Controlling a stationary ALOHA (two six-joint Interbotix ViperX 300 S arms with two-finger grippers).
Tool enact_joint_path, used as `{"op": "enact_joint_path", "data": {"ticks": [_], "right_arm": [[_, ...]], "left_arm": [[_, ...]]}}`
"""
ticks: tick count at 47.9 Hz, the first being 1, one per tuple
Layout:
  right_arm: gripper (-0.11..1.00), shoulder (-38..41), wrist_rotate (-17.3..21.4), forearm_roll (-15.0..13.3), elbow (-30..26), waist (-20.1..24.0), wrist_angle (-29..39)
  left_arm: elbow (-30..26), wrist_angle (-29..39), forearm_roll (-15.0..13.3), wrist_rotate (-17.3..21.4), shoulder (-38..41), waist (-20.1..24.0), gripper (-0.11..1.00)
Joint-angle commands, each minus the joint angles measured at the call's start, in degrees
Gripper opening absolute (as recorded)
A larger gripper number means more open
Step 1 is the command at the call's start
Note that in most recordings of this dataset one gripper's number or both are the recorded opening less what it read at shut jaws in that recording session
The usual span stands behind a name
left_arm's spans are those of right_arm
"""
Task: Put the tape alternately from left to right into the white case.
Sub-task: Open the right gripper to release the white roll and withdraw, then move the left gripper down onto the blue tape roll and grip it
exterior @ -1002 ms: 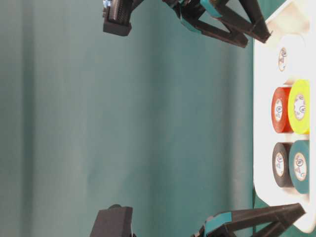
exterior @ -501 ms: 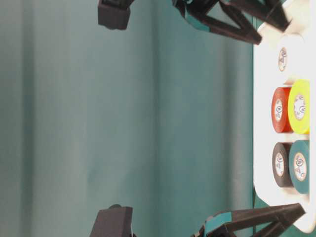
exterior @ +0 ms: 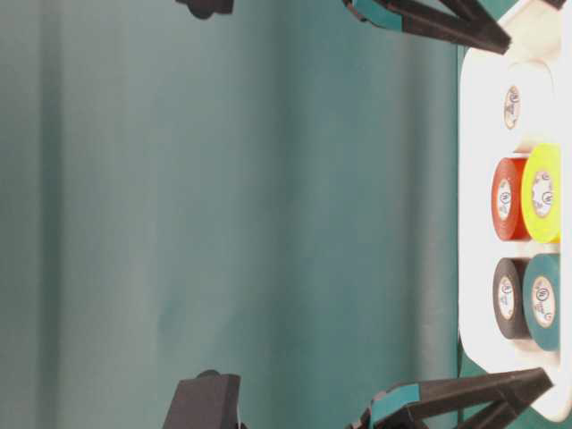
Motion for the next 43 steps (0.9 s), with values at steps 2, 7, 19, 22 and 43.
{"op": "enact_joint_path", "data": {"ticks": [2,7,19,22,43], "right_arm": [[0.81,-1.05,0.09,0.18,-0.26,0.18,-1.41],[0.81,-1.05,0.09,0.18,-0.18,0.18,-1.58],[0.81,-1.05,0.00,0.18,-0.35,0.18,-1.58],[0.81,-1.05,-0.09,0.18,-0.44,0.18,-1.67],[0.81,-1.05,0.00,0.18,-0.44,0.18,-1.67]], "left_arm": [[-0.62,-0.62,-0.18,-0.09,-0.62,-0.18,0.55],[-0.70,-0.26,-0.18,-0.62,-0.70,-0.62,0.55],[-0.53,1.93,-0.18,-4.57,-1.32,-3.60,0.55],[-0.44,2.99,-0.18,-5.71,-1.41,-5.10,0.55],[1.58,4.75,-0.18,-10.63,-1.58,-13.89,0.55]]}}
